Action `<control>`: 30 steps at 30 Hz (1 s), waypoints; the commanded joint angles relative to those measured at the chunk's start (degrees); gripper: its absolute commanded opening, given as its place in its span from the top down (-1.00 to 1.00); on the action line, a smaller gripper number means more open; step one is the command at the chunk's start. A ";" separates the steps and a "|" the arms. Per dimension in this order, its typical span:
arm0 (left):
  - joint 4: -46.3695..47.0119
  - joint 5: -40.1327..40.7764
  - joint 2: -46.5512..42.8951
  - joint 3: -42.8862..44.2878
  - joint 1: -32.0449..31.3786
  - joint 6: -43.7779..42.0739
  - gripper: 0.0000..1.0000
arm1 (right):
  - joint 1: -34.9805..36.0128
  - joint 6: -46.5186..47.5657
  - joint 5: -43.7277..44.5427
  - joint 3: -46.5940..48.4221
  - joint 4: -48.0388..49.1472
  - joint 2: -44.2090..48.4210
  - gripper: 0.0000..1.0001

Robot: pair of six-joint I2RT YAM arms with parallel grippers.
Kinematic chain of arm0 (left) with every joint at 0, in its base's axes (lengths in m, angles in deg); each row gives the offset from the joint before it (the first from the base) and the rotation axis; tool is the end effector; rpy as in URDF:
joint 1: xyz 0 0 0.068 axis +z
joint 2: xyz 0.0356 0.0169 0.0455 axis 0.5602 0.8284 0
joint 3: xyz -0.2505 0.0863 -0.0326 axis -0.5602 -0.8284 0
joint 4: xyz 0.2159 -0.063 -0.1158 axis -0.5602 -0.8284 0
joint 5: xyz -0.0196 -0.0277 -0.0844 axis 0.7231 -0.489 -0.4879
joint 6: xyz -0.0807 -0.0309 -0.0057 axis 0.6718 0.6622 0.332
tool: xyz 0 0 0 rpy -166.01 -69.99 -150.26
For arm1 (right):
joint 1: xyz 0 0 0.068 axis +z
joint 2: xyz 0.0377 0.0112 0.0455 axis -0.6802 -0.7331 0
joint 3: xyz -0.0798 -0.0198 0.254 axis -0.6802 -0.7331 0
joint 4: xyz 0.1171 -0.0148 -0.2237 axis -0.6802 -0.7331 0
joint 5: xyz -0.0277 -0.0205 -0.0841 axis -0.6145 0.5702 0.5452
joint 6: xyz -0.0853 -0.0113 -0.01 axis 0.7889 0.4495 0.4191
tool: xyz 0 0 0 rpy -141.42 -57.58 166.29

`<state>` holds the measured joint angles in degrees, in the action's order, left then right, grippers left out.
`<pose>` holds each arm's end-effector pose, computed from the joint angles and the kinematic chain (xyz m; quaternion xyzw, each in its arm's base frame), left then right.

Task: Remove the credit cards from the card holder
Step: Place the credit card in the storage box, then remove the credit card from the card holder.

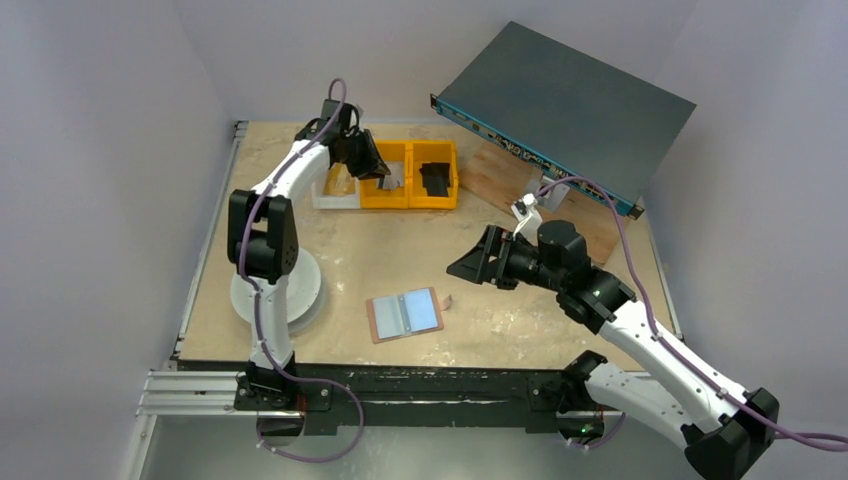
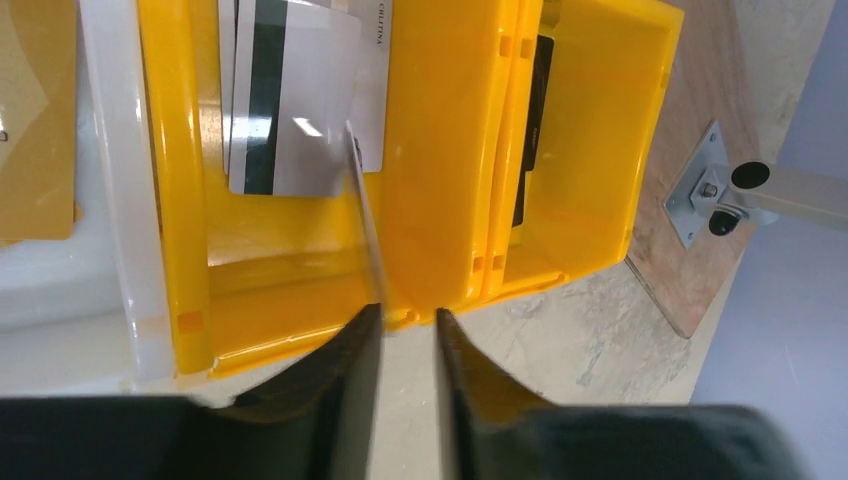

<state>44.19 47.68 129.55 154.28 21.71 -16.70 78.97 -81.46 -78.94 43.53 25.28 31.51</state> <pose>0.4771 -0.1313 0.2037 -0.1411 0.9174 -0.2881 0.2356 0.1669 0.1526 0.2849 0.0086 0.8262 0.4731 0.3059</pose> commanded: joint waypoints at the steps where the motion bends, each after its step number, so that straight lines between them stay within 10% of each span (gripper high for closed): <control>1: -1.55 -2.54 -0.40 4.45 0.94 -1.59 0.38 | 0.14 1.06 1.74 1.50 -0.88 1.27 -0.83; 14: -2.85 -2.93 -6.63 4.20 1.89 -3.58 -0.32 | 0.11 1.37 3.15 1.51 -0.61 0.43 -0.86; 30: 1.04 -3.69 -34.64 -22.91 0.98 2.86 -0.33 | 6.00 4.51 8.74 2.59 0.94 -9.97 -0.79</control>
<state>43.64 43.88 105.20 140.56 23.15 -15.87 80.55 -78.71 -73.35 43.53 23.77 25.00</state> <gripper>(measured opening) 0.669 0.902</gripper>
